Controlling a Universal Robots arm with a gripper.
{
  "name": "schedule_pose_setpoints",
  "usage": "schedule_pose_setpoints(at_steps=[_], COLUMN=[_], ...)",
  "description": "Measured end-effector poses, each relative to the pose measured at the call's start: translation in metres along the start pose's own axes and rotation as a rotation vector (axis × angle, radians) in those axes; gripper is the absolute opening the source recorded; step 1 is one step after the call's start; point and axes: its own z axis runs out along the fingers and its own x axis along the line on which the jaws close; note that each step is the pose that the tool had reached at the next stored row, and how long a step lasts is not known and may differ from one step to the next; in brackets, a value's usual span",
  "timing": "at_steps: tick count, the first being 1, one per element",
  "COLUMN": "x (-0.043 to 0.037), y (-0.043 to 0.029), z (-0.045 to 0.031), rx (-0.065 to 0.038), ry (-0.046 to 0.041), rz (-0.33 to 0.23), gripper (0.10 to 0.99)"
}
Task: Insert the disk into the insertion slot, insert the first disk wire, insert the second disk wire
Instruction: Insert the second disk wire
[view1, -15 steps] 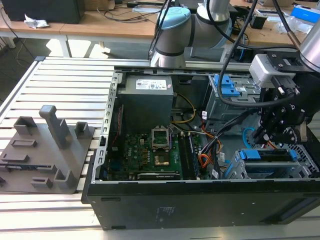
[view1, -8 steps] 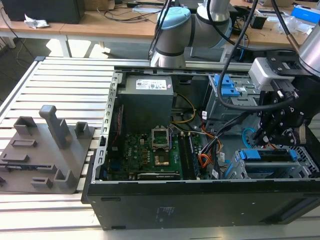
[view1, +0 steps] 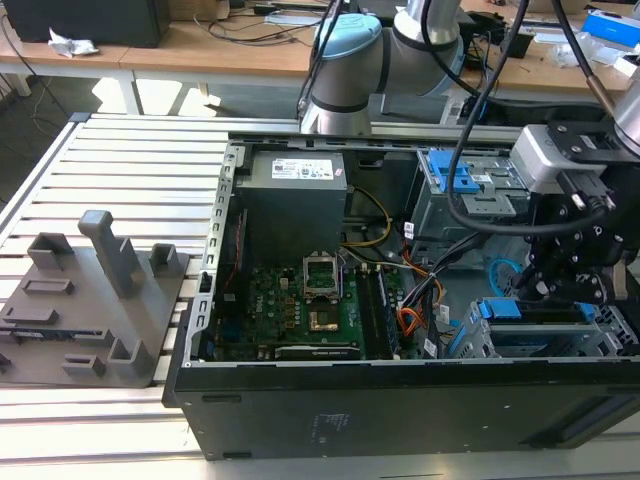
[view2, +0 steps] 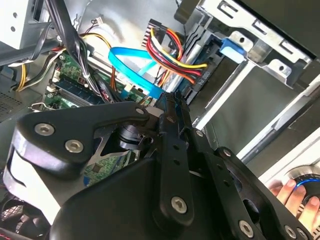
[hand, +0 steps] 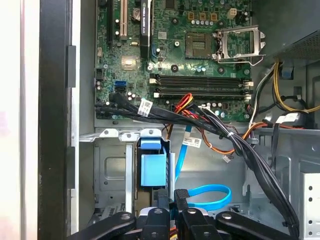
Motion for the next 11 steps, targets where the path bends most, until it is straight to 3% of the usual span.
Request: schedule_pose_setpoints(at_steps=[11], x=[0.005], y=[-0.0092], z=[0.0002], rx=[0.0], ry=[-0.0002], rz=[0.0], gripper=[0.165])
